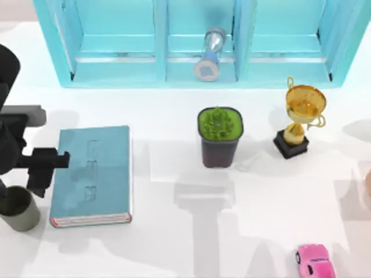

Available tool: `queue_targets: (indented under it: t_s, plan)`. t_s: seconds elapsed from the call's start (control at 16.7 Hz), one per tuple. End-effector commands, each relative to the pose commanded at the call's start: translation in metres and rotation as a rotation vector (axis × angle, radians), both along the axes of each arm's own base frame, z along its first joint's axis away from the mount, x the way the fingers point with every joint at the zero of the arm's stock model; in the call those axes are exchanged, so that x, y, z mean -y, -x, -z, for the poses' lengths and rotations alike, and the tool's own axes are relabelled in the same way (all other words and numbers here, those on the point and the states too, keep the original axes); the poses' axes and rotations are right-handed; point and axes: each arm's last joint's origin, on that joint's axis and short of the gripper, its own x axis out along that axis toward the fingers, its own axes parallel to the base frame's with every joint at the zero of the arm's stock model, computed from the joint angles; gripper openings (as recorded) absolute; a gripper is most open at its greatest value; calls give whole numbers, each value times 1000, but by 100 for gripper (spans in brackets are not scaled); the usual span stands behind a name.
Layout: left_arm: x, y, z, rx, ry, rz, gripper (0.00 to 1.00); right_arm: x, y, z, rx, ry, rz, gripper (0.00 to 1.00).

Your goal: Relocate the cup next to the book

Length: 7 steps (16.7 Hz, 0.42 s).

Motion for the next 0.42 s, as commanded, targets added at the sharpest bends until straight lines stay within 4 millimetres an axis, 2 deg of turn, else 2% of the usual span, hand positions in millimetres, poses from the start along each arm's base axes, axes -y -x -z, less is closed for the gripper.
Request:
queue_targets:
  t_s: [0.06, 0.12, 0.42]
  plan:
    - [0, 0, 0, 0, 0, 0, 98, 0, 0, 0, 0, 0, 0, 100]
    - [0, 0, 0, 0, 0, 0, 100, 0, 0, 0, 0, 0, 0, 100]
    - [0, 0, 0, 0, 0, 0, 100, 0, 0, 0, 0, 0, 0, 100]
